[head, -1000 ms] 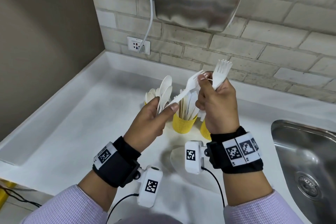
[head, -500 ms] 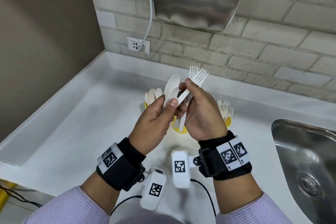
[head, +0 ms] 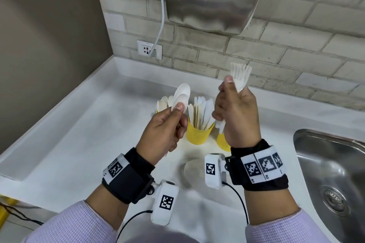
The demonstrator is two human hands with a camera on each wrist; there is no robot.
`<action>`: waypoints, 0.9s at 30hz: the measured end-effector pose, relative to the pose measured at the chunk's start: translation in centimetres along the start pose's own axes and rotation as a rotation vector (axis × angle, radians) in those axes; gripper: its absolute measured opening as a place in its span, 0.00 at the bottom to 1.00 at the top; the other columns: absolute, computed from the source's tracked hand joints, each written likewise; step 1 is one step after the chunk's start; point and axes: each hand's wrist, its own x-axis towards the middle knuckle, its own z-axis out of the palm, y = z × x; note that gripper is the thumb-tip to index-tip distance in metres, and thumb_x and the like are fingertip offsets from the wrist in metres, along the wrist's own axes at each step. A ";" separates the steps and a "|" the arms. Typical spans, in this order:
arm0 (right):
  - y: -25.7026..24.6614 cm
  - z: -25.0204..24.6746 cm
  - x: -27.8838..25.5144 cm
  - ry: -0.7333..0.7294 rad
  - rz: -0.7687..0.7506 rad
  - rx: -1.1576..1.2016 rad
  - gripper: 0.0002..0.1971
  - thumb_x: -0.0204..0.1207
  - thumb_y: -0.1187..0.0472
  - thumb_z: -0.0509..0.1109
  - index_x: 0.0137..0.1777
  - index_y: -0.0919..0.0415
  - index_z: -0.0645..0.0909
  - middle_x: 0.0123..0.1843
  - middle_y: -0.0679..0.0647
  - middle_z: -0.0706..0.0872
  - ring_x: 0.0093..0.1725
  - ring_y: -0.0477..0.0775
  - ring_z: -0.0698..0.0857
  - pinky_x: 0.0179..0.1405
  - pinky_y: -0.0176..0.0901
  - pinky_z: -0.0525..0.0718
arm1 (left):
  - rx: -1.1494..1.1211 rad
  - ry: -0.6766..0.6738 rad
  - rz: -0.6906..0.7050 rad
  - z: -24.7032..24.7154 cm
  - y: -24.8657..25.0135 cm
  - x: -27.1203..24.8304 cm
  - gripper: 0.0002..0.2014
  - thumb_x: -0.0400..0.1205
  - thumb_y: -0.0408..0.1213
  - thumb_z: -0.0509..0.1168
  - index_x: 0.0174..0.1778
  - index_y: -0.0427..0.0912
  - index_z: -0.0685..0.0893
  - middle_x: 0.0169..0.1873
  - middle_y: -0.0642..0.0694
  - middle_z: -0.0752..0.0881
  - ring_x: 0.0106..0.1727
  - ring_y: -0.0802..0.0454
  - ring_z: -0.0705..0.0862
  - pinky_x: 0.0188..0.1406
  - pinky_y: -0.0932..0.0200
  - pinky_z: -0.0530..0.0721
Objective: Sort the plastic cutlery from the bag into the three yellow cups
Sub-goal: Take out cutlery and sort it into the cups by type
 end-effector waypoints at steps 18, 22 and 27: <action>2.1 -0.9 0.2 0.024 -0.260 -0.509 0.19 0.78 0.44 0.73 0.40 0.62 0.86 0.35 0.58 0.89 0.36 0.61 0.87 0.41 0.55 0.86 | -0.035 0.057 0.039 -0.5 -0.8 1.0 0.23 0.93 0.50 0.52 0.58 0.36 0.87 0.41 0.37 0.90 0.40 0.41 0.88 0.47 0.46 0.90; 2.7 0.3 -1.1 -0.095 -0.289 -0.490 0.09 0.82 0.54 0.75 0.43 0.56 0.88 0.35 0.52 0.92 0.37 0.54 0.90 0.41 0.48 0.87 | -0.072 0.025 0.007 0.2 -0.9 0.7 0.25 0.93 0.50 0.53 0.54 0.31 0.85 0.37 0.34 0.89 0.38 0.37 0.89 0.43 0.45 0.90; 4.3 2.1 -2.3 -0.101 -0.219 -0.405 0.09 0.84 0.51 0.73 0.44 0.52 0.85 0.28 0.56 0.89 0.29 0.64 0.90 0.38 0.62 0.89 | -0.078 0.022 -0.035 0.7 -0.6 0.3 0.33 0.90 0.63 0.47 0.38 0.38 0.81 0.24 0.40 0.72 0.20 0.47 0.67 0.25 0.54 0.66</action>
